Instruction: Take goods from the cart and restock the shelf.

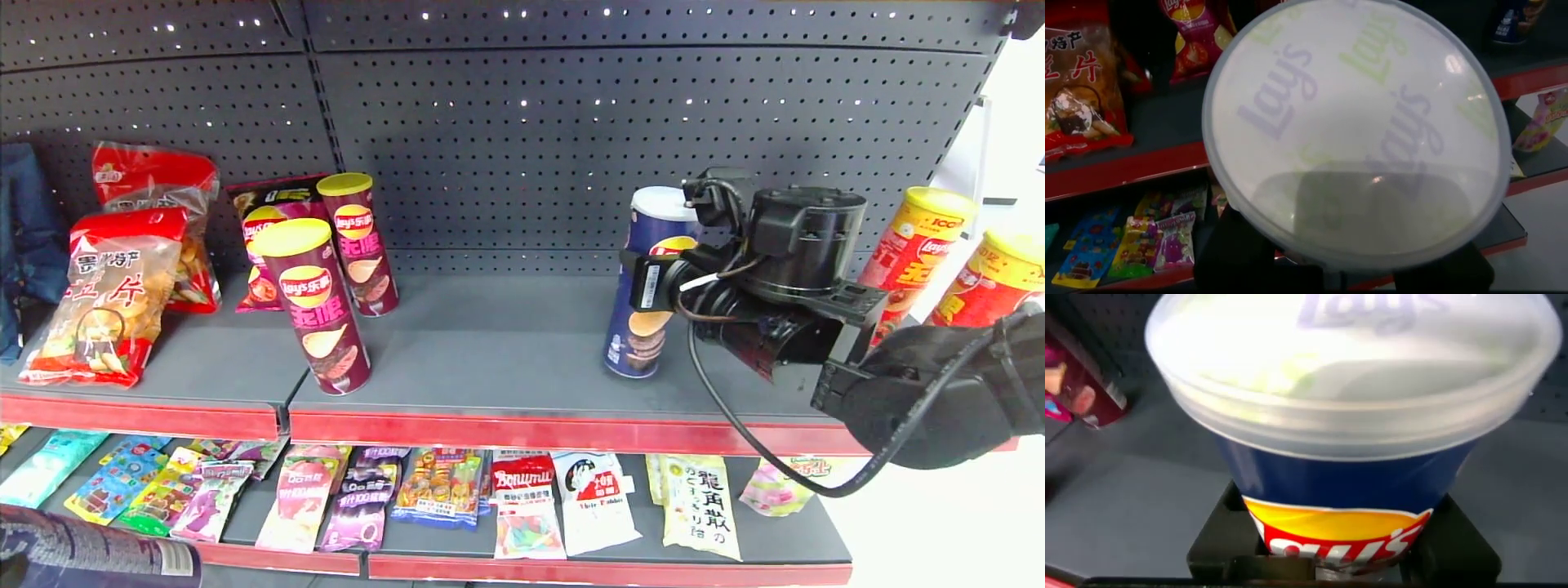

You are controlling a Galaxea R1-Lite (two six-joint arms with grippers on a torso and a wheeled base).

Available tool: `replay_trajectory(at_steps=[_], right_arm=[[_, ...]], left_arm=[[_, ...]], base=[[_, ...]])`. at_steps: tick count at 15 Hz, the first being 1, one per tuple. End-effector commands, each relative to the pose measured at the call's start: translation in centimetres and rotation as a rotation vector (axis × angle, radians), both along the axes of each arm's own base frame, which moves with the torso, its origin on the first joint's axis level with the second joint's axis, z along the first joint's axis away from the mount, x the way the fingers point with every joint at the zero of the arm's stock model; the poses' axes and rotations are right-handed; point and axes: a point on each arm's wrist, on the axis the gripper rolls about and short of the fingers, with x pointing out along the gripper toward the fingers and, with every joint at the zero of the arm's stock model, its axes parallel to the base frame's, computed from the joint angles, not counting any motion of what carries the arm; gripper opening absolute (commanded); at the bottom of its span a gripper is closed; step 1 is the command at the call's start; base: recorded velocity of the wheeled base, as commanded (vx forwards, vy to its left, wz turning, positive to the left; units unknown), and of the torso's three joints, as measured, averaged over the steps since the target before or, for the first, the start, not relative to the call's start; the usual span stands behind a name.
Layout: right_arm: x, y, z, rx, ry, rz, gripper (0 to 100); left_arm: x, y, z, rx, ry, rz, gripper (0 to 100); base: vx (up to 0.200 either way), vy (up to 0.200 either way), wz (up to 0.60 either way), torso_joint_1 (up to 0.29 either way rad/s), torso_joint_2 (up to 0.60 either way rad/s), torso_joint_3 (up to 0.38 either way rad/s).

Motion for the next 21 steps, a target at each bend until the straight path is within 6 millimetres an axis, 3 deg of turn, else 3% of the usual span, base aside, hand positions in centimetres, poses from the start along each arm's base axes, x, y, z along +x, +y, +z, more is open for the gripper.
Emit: replay_trajectory(at_steps=[1,11,21], right_arm=[[-0.8,0.5,-0.3,-0.006,0.009,0.014,0],[-1.5,2.6,-1.7,-0.046,0.036,0.024,0],[-1.2,2.5,-2.7,-0.076,0.015,0.001,0]], left_arm=[[0.0,0.0,0.0,0.000,0.000,0.000,0],[0.0,0.0,0.0,0.003,0.001,0.009,0],[0.0,0.0,-0.3,0.004,0.007,0.009,0]], base=[[0.000,0.000,0.00,0.000,0.00,0.000],[0.000,0.000,0.00,0.000,0.00,0.000],[0.000,0.000,0.00,0.000,0.00,0.000]])
